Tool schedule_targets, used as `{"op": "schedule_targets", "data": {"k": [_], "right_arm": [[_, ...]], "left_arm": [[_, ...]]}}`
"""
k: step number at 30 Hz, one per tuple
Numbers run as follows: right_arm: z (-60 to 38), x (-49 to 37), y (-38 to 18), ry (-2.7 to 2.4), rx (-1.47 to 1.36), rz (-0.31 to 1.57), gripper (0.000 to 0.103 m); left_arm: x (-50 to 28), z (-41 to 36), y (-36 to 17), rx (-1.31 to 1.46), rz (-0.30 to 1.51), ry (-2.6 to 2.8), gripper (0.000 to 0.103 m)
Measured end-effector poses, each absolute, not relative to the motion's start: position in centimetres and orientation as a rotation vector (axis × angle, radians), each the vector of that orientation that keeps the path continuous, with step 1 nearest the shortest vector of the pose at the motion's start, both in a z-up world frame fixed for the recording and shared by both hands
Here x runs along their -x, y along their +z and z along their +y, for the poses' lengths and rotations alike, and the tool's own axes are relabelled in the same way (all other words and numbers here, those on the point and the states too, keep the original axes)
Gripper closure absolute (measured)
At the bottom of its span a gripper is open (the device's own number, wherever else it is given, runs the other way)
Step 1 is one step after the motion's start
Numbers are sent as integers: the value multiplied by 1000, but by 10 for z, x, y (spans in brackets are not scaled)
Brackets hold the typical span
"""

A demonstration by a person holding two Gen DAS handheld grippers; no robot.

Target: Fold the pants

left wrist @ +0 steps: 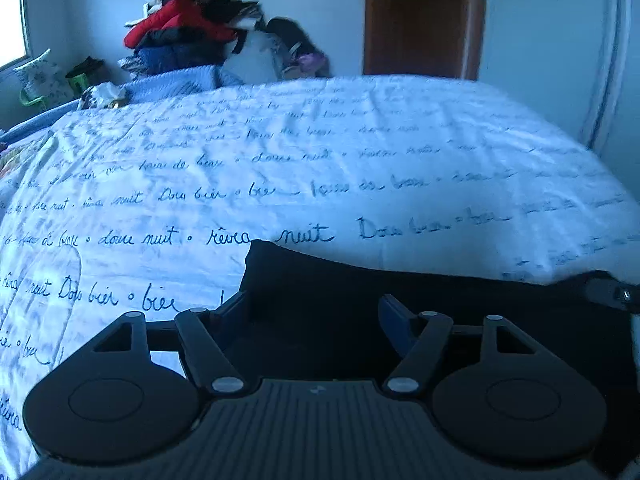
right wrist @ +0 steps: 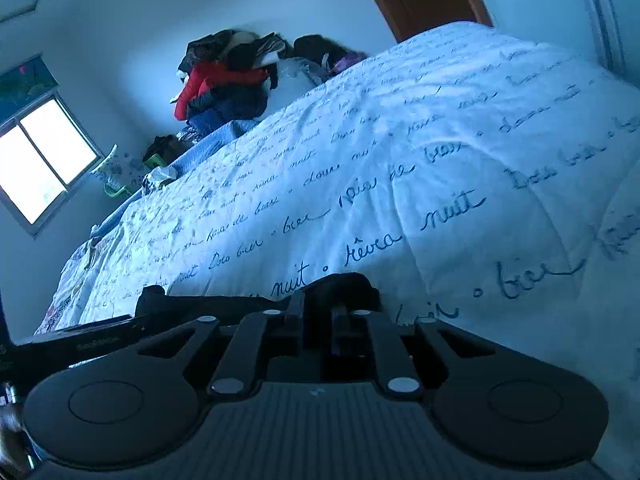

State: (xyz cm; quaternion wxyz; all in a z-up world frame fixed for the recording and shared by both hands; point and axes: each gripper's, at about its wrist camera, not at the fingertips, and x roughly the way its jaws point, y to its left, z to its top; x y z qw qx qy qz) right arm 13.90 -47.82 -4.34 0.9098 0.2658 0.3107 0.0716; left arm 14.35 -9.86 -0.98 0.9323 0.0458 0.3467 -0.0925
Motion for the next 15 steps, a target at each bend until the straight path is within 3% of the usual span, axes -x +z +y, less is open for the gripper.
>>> {"op": "schedule_targets", "data": {"k": [5,10,15], "right_arm": [[-457,-94,-12,126,-374,530,83],[-425,-74,-22,295,-262,617,83],[-418,-66,-29,236,-206,655,82]], "left_arm": [[-106,-99,-5,-127,682,-277,28],[-90,-112,-27,-212,697,-305,28],[-76,-98,-15,-114,682,-307,28]]}}
